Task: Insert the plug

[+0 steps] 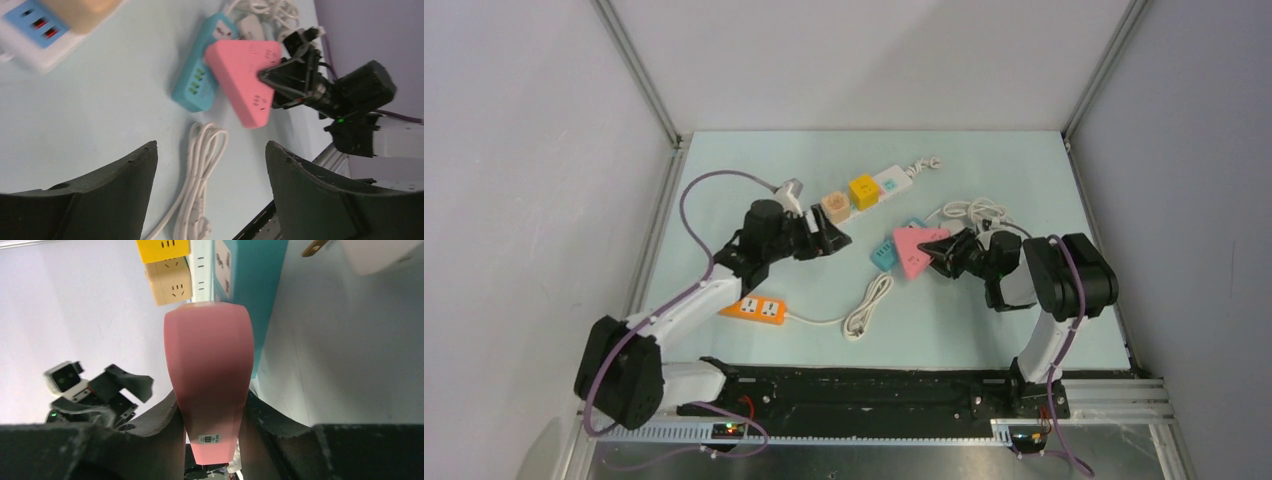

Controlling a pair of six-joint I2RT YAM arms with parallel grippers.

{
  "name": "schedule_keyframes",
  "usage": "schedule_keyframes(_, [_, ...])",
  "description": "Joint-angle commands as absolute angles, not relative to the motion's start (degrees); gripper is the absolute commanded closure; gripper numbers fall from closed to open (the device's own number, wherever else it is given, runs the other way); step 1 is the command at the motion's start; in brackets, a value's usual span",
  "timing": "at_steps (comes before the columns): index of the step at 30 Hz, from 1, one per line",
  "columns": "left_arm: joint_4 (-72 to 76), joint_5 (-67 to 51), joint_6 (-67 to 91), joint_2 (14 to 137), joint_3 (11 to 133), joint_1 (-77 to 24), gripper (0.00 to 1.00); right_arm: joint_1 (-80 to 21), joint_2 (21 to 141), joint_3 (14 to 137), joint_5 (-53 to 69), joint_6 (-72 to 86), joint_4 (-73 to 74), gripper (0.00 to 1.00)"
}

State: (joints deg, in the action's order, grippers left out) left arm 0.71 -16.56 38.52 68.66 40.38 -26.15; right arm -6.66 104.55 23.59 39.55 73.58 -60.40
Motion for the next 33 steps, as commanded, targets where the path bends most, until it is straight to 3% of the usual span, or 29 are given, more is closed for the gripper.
schedule_keyframes(1, [6.3,-15.5,36.7,74.8,48.0,-30.4,0.19,-8.4,110.1,21.5,32.6,69.6,-45.7,0.93])
schedule_keyframes(10, [7.7,-15.8,37.0,89.6,61.9,-34.7,0.23,-16.7,114.7,25.3,30.8,74.1,-49.2,0.93])
schedule_keyframes(19, [7.9,-13.6,37.7,98.9,67.8,-35.7,0.26,-20.2,120.7,30.4,29.8,76.7,-50.8,0.91])
schedule_keyframes(21, [8.0,-13.4,37.8,100.4,69.0,-35.6,0.31,-19.8,121.2,30.8,29.8,76.4,-50.3,0.90])
schedule_keyframes(26, [8.1,-13.0,37.7,106.3,71.5,-35.6,0.60,-19.3,121.9,32.1,31.2,74.5,-48.2,0.91])
schedule_keyframes(33, [8.0,-5.9,35.9,106.0,67.3,-36.1,0.72,-18.5,121.9,32.5,31.8,73.9,-47.4,0.91])
